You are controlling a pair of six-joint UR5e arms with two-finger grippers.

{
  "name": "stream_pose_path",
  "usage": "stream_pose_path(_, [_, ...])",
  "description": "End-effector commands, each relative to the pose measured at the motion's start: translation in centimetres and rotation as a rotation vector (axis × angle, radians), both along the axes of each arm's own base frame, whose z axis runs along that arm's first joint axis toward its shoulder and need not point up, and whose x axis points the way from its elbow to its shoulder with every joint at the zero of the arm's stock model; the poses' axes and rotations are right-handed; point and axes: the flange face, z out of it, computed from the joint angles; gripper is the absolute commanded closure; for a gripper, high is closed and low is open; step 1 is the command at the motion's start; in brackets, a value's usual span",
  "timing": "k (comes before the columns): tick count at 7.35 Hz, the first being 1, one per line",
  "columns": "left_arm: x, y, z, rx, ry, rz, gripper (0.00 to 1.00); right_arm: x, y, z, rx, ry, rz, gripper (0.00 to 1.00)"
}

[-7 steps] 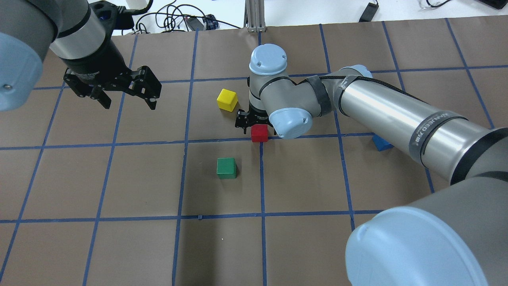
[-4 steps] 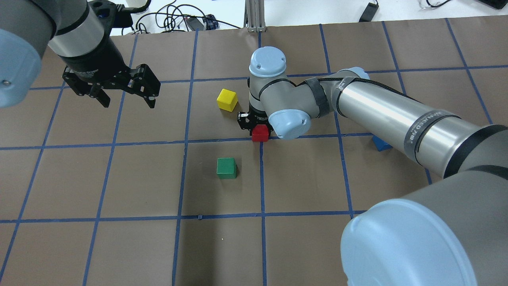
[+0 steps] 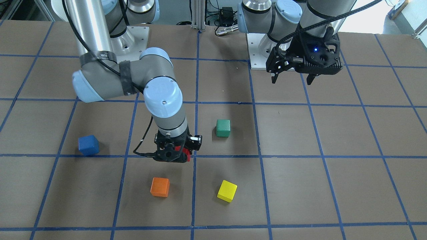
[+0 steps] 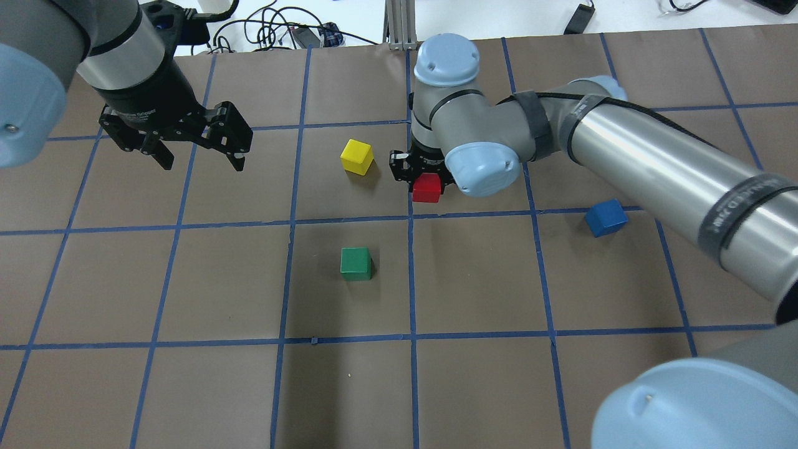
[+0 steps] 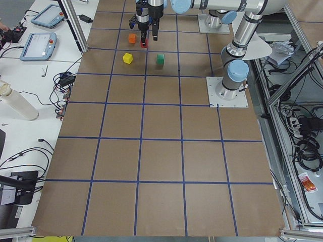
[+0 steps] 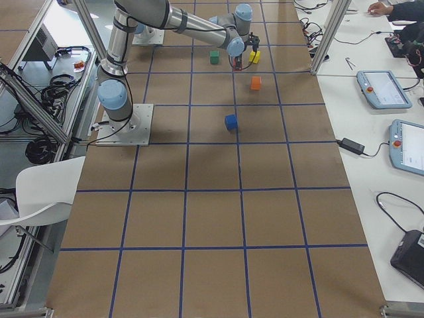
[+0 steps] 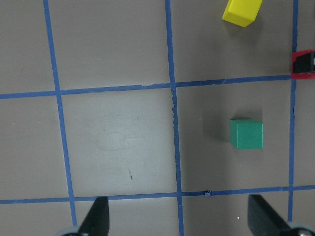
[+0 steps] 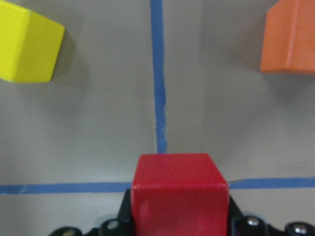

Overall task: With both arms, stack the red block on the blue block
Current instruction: 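Carry the red cube with the right gripper above the blue cube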

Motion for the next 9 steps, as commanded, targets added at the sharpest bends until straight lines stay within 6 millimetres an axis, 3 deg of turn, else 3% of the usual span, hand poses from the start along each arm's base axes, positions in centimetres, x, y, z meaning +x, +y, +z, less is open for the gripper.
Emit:
stream_pose_path(1, [0.0,0.1,-0.1,0.002,0.000,0.000,0.00,-9.6,0.4,6.8,0.041,0.009,0.008,1.00])
stream_pose_path(2, [-0.1,0.1,-0.2,0.004,-0.001,-0.002,0.00,-13.2,1.3,8.5,0.065,0.024,0.036,1.00])
stream_pose_path(3, [-0.1,0.1,-0.3,0.005,-0.001,-0.002,0.00,-17.0,1.9,8.5,0.071,0.096,0.112,1.00])
stream_pose_path(5, [-0.2,0.1,-0.5,0.008,0.000,-0.003,0.00,-23.9,2.6,6.1,0.116,0.111,0.186,1.00])
stream_pose_path(7, [-0.3,0.0,-0.5,0.008,0.003,-0.003,0.00,-27.3,3.1,4.6,0.111,0.096,0.257,1.00])
stream_pose_path(9, [-0.3,0.0,-0.5,0.008,0.003,-0.003,0.00,-27.9,3.8,1.6,0.018,0.129,0.349,1.00])
